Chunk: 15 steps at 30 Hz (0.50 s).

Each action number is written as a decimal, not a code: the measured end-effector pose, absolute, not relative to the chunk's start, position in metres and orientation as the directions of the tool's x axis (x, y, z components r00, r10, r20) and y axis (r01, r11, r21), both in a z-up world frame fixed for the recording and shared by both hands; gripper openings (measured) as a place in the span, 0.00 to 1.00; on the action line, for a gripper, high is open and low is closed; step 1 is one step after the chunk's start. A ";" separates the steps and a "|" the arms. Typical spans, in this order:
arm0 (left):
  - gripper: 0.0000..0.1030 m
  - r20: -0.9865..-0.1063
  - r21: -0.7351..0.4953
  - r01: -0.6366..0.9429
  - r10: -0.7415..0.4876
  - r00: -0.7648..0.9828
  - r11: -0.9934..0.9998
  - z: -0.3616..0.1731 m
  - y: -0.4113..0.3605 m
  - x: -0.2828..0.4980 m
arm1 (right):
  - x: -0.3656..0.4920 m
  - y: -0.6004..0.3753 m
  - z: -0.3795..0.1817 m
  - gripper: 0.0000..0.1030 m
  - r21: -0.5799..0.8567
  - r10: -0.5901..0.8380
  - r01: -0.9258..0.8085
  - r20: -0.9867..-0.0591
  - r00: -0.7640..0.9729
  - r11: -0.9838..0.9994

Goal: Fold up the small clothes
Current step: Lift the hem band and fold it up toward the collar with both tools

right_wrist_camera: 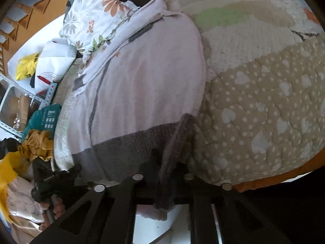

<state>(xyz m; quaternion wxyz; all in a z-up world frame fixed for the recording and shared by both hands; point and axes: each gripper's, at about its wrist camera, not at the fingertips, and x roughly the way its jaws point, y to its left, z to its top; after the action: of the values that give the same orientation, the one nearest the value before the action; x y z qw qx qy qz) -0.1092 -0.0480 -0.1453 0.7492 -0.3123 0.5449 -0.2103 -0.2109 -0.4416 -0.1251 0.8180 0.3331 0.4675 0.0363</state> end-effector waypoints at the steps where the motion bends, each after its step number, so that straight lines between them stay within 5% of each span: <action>1: 0.12 -0.666 -0.714 -0.016 -0.672 0.325 0.700 -0.137 -0.047 -0.111 | -0.211 -0.443 -0.121 0.08 0.592 0.383 0.248 -0.732 0.564 0.767; 8: 0.11 -0.540 -0.786 0.056 -0.728 0.423 0.616 -0.071 -0.035 -0.076 | -0.185 -0.455 -0.060 0.08 0.693 0.487 0.125 -0.611 0.625 0.710; 15: 0.07 -0.530 -0.743 0.074 -0.652 0.543 0.666 -0.006 -0.057 0.068 | -0.076 -0.479 -0.006 0.07 0.700 0.445 0.104 -0.554 0.703 0.706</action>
<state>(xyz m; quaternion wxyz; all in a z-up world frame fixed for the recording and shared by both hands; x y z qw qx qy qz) 0.0684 -0.0575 -0.0058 0.8091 -0.3419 0.4221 -0.2243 -0.0760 -0.4786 -0.0060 0.8456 0.3697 0.3717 0.1008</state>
